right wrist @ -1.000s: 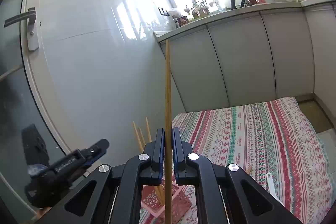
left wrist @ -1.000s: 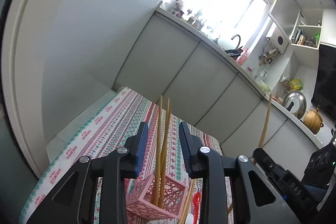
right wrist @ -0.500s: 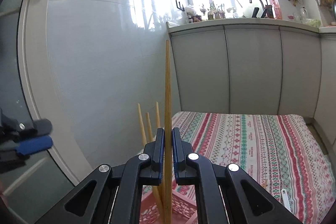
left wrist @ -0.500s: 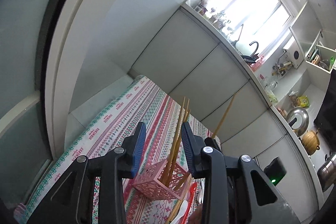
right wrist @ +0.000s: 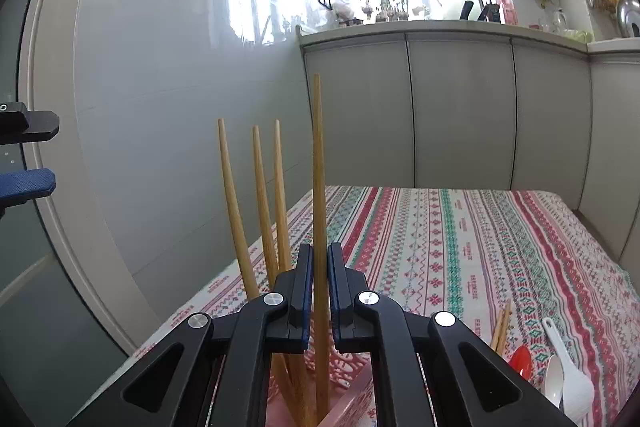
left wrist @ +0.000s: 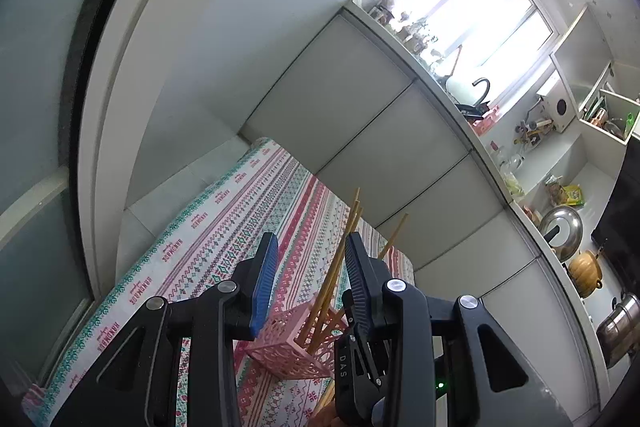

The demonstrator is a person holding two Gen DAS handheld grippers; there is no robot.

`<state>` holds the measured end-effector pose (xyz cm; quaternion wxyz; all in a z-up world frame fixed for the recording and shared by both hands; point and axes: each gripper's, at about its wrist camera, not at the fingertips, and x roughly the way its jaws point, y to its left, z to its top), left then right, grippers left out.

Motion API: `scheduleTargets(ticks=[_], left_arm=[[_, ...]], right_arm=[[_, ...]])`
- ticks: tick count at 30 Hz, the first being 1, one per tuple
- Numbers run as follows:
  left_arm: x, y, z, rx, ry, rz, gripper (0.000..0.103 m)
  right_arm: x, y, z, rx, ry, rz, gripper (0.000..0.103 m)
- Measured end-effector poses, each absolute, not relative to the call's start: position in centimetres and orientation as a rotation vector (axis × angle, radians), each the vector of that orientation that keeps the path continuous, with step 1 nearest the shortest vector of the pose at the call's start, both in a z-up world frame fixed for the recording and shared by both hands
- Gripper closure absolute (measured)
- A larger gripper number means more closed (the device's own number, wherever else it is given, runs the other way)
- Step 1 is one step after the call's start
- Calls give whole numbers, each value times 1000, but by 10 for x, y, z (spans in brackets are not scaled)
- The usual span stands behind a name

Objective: Organize utensils
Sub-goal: 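Lower the right gripper's chopstick into the pink holder and open it, then move both open grippers back over the utensils lying on the cloth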

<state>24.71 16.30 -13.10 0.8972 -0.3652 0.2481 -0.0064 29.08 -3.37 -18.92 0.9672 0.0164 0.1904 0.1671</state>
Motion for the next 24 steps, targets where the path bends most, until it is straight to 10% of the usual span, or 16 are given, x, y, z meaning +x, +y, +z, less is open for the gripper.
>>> scheduleTargets(ticks=[3, 5, 7, 24], left_arm=[[250, 159, -130, -750, 524, -38, 66], [251, 153, -129, -728, 528, -47, 66], [252, 149, -129, -715, 537, -55, 66], [270, 129, -152, -592, 717, 6, 58]], right_arm=[[294, -34, -181, 14, 470, 372, 89], [294, -35, -173, -9, 511, 362, 46], [292, -40, -165, -7, 533, 369, 29], [251, -150, -120, 74, 643, 208, 29]])
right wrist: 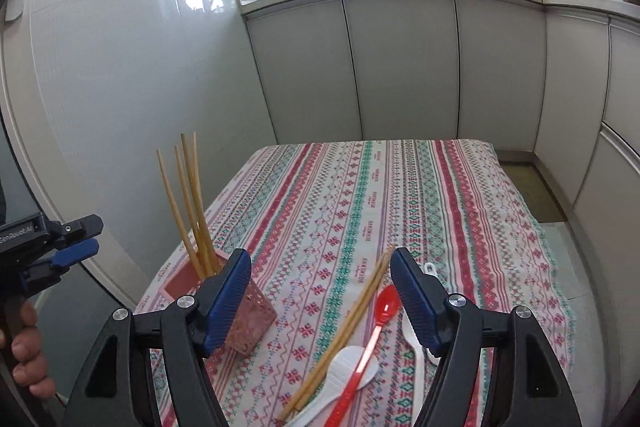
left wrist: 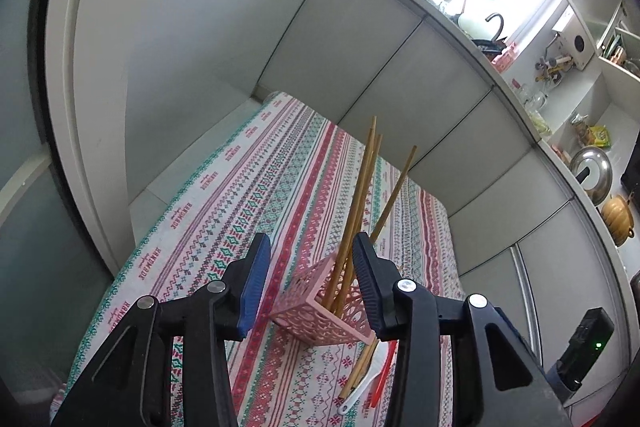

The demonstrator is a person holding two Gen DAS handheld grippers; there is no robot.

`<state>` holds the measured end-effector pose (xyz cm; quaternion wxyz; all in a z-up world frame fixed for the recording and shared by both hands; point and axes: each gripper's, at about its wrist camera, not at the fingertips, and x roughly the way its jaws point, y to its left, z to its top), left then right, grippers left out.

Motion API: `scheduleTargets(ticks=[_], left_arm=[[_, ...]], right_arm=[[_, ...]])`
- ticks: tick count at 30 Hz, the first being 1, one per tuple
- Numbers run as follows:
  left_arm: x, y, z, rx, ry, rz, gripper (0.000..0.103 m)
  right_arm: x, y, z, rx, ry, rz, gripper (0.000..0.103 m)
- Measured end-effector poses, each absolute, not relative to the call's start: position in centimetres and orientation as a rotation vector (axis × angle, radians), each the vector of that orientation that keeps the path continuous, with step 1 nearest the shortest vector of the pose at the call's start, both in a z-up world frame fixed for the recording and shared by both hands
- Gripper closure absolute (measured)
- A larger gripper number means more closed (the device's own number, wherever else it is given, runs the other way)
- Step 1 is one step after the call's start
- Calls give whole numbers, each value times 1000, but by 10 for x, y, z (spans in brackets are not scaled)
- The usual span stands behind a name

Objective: Organize utensils
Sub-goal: 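Move both open grippers back over the utensils lying on the cloth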

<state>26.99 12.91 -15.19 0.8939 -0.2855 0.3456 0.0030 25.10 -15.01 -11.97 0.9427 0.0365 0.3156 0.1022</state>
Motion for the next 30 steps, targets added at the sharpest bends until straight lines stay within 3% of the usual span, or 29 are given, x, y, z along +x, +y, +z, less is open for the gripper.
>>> scheduleTargets(ticks=[9, 19, 30], left_arm=[[264, 108, -144, -467, 731, 47, 53], [259, 31, -137, -238, 779, -66, 52], [288, -84, -196, -131, 979, -235, 47]], right_arm=[[218, -187, -83, 125, 643, 174, 29], [215, -262, -96, 324, 746, 61, 29], [224, -301, -124, 452, 842, -29, 29]])
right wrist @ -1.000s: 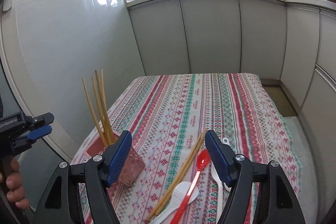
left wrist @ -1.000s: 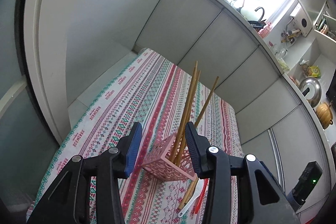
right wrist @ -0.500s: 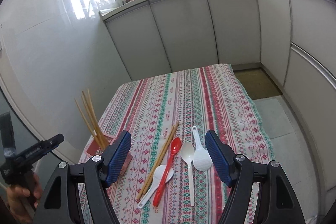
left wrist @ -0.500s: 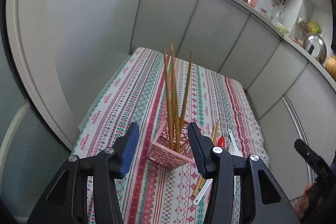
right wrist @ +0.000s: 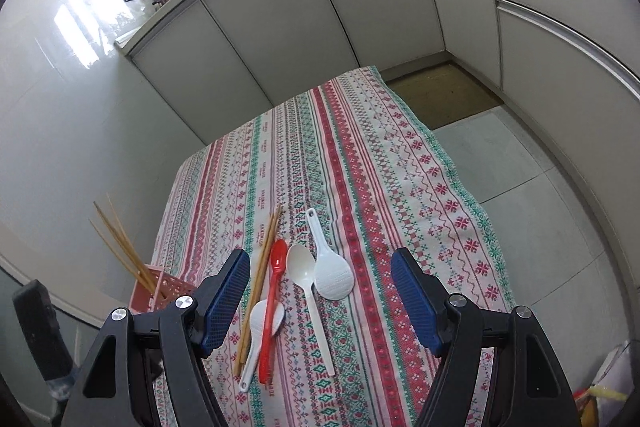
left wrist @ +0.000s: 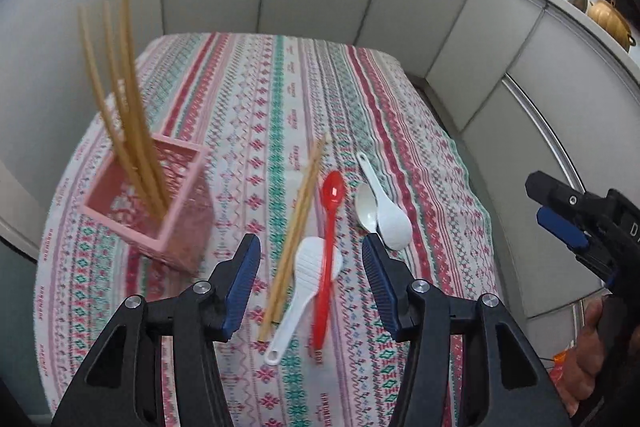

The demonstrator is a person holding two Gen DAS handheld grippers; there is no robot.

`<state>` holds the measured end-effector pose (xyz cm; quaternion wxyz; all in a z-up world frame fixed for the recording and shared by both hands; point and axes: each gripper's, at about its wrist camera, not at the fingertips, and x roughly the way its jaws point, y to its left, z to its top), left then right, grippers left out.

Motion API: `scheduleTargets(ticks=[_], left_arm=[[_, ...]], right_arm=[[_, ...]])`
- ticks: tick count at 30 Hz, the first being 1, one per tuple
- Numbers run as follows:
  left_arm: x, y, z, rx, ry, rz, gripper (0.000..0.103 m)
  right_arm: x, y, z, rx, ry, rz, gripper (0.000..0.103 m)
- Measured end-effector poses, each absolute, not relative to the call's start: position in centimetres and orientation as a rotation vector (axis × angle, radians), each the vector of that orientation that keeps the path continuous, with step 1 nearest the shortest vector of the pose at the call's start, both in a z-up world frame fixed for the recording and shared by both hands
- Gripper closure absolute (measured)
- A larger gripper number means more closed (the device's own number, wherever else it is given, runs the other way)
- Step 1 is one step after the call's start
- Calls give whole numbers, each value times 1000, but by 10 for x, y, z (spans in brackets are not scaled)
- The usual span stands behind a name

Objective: Organize utensils
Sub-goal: 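Move both open grippers back over the utensils lying on the cloth, then close the left gripper on a loose wooden chopstick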

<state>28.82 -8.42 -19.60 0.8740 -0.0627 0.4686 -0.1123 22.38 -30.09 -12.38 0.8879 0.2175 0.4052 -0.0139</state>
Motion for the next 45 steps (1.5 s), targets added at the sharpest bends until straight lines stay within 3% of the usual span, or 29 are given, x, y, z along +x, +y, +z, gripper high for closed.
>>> scheduleTargets(ticks=[7, 12, 18, 31, 36, 45], left_arm=[[337, -93, -225, -149, 1055, -190, 51], [363, -104, -252, -96, 1104, -164, 75], [382, -103, -279, -89, 1157, -126, 87], [394, -109, -289, 32, 1165, -92, 90], [396, -104, -287, 5, 1166, -85, 96], [369, -100, -232, -49, 1012, -195, 96]], right_arm=[[225, -320, -130, 530, 846, -47, 29], [228, -317, -128, 544, 833, -31, 29], [231, -311, -128, 545, 828, -13, 29], [231, -312, -130, 554, 828, -11, 29], [233, -311, -131, 550, 834, -5, 29], [237, -318, -140, 569, 854, -24, 29]])
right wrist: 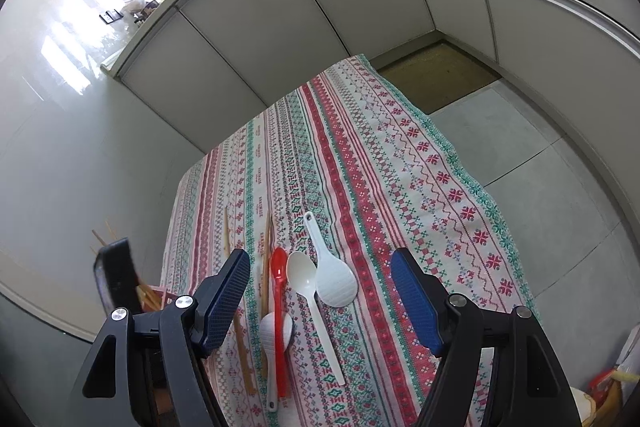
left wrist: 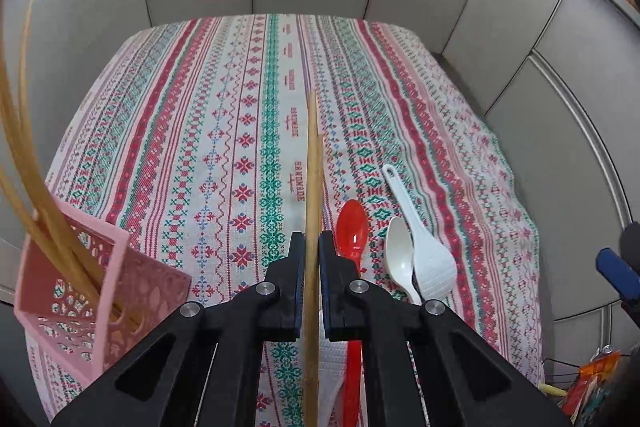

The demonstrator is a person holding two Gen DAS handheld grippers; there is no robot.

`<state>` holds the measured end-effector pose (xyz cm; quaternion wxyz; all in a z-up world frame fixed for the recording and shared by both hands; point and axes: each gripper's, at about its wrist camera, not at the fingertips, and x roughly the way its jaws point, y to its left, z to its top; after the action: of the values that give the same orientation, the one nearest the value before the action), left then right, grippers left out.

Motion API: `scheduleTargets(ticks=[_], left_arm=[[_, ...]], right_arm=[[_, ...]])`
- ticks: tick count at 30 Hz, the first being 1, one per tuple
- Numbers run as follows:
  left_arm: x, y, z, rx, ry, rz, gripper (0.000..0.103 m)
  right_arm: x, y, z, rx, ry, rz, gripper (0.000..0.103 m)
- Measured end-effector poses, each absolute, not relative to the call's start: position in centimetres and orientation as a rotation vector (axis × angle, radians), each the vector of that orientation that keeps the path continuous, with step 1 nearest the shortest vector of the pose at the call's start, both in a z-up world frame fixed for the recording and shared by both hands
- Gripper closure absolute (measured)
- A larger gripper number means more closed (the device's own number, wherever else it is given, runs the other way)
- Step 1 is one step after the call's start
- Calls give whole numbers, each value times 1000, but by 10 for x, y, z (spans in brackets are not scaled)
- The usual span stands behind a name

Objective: Organize utensils
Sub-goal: 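Close the left gripper on a loose wooden chopstick, then lift the chopstick with the left gripper over the pink holder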

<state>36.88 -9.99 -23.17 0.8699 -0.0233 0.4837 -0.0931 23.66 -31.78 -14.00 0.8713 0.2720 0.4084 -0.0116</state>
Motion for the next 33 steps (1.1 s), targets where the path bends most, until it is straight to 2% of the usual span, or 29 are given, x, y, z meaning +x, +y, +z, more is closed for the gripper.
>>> scheduleTargets(ticks=[12, 21, 29, 33], left_arm=[[303, -40, -140, -204, 753, -244, 96], [277, 34, -108, -314, 554, -161, 96], [282, 81, -108, -428, 415, -115, 96], [285, 96, -107, -451, 345, -95, 96]], right_arm=[[247, -306, -155, 533, 906, 2, 31], [253, -279, -159, 450, 925, 48, 31], [273, -236, -179, 426, 995, 224, 52], [281, -231, -189, 411, 1017, 217, 53]])
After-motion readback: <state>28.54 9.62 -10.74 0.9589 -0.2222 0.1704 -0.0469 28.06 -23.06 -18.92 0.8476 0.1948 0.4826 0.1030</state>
